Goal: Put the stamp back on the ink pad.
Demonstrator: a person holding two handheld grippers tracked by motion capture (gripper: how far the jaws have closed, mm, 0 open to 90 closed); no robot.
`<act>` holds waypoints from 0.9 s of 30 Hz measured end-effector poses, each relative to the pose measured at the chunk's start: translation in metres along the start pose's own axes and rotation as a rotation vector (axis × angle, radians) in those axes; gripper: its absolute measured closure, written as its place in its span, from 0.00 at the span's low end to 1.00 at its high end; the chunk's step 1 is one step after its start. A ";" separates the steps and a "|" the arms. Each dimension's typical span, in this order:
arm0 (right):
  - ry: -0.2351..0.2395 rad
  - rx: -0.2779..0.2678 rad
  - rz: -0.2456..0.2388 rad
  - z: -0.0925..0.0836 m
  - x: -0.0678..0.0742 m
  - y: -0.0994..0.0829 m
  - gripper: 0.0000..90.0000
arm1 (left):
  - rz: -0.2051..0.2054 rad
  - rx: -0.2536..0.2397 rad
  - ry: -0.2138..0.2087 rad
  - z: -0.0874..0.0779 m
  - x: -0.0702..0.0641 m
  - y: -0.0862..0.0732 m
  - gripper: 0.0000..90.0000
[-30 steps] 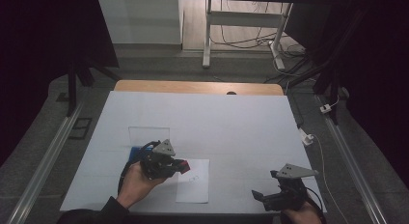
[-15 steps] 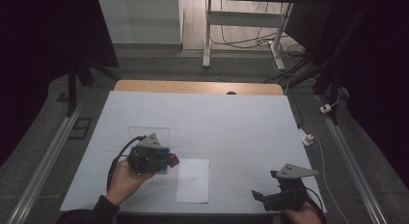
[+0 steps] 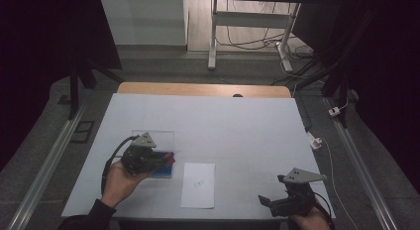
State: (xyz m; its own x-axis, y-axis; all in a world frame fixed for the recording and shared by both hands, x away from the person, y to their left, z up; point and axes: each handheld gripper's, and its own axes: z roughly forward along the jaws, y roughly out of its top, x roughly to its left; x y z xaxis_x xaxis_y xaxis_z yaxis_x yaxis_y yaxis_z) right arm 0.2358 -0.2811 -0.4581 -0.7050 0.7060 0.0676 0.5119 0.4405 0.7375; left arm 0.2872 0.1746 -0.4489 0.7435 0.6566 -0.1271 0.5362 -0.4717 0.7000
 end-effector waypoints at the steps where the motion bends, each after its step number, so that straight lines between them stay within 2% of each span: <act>1: 0.000 -0.002 0.001 0.000 0.000 0.000 0.03 | -0.003 0.001 0.007 -0.001 0.001 0.000 0.88; 16: -0.003 -0.001 0.000 0.000 0.000 0.000 0.03 | -0.059 0.005 0.052 -0.005 0.019 -0.009 0.88; 20: -0.001 -0.001 0.000 0.000 0.000 0.000 0.03 | -0.067 0.016 0.080 -0.005 0.024 -0.013 0.88; 27: -0.002 -0.001 -0.001 0.000 0.000 0.000 0.03 | -0.108 0.015 0.106 -0.004 0.037 -0.020 0.88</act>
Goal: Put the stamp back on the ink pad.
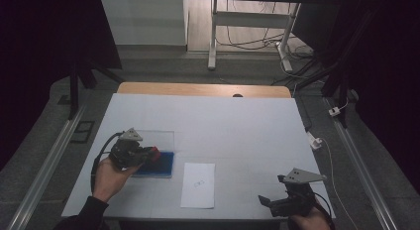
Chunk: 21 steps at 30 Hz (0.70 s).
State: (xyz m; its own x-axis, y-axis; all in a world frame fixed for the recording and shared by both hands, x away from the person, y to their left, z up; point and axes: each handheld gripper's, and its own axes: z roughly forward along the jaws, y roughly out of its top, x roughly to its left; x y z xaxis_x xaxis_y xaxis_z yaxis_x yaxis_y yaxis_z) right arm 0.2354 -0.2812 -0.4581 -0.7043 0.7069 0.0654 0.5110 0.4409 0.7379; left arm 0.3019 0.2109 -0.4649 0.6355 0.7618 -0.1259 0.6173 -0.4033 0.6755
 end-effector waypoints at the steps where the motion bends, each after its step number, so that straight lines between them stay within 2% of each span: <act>1: 0.002 0.001 0.000 0.000 0.000 0.000 0.03 | -0.003 0.003 0.003 0.001 0.001 -0.001 0.88; 8: 0.000 0.001 -0.001 0.000 0.000 0.000 0.03 | -0.009 0.027 0.021 0.007 0.008 -0.006 0.88; 21: -0.003 0.004 -0.005 0.000 0.001 0.000 0.03 | 0.019 0.086 0.043 0.019 0.009 -0.009 0.88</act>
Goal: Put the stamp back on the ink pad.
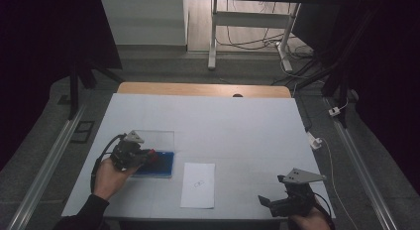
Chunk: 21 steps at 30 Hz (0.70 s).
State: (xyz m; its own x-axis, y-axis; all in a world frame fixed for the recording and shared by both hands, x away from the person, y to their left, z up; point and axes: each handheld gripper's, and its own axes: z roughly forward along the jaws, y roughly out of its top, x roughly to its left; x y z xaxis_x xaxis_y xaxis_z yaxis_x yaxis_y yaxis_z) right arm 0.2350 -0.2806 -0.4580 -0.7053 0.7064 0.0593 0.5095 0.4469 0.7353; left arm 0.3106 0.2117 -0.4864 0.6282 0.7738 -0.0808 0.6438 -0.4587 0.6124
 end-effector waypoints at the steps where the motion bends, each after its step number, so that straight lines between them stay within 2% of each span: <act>1: 0.000 0.000 0.000 0.000 0.000 0.000 0.03 | 0.000 0.004 0.001 0.001 0.000 0.000 0.88; 13: 0.001 0.002 -0.003 0.000 0.000 0.000 0.03 | 0.017 0.052 0.010 0.011 -0.001 -0.002 0.88; 21: 0.003 -0.001 -0.003 0.000 0.000 0.000 0.03 | 0.004 0.051 0.012 0.011 0.000 -0.003 0.86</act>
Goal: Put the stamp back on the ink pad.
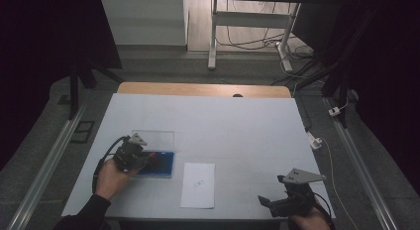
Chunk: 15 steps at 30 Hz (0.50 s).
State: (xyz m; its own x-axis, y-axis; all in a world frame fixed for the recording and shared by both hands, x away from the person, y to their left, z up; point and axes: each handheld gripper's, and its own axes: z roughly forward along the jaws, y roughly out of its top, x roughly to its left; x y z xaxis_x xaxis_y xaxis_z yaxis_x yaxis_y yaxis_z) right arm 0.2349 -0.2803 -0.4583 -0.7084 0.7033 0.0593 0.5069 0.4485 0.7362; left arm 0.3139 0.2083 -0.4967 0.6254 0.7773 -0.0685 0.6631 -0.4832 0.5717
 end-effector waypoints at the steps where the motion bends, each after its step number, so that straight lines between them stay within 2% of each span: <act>1: 0.000 0.000 0.000 0.000 0.000 0.000 0.03 | -0.001 0.001 0.001 0.000 0.000 0.000 0.83; 8: 0.000 0.000 0.000 0.000 0.000 0.000 0.03 | -0.021 -0.023 0.002 -0.003 0.001 0.001 0.72; 15: 0.002 0.000 0.000 0.000 0.000 0.000 0.03 | -0.029 -0.059 -0.022 -0.006 0.001 0.002 0.55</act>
State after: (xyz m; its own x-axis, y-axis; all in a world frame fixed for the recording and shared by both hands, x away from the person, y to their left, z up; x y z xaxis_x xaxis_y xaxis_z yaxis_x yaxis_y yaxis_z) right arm 0.2350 -0.2801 -0.4583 -0.7091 0.7025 0.0608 0.5074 0.4485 0.7358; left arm 0.3133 0.2100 -0.4908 0.6157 0.7812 -0.1030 0.6561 -0.4358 0.6162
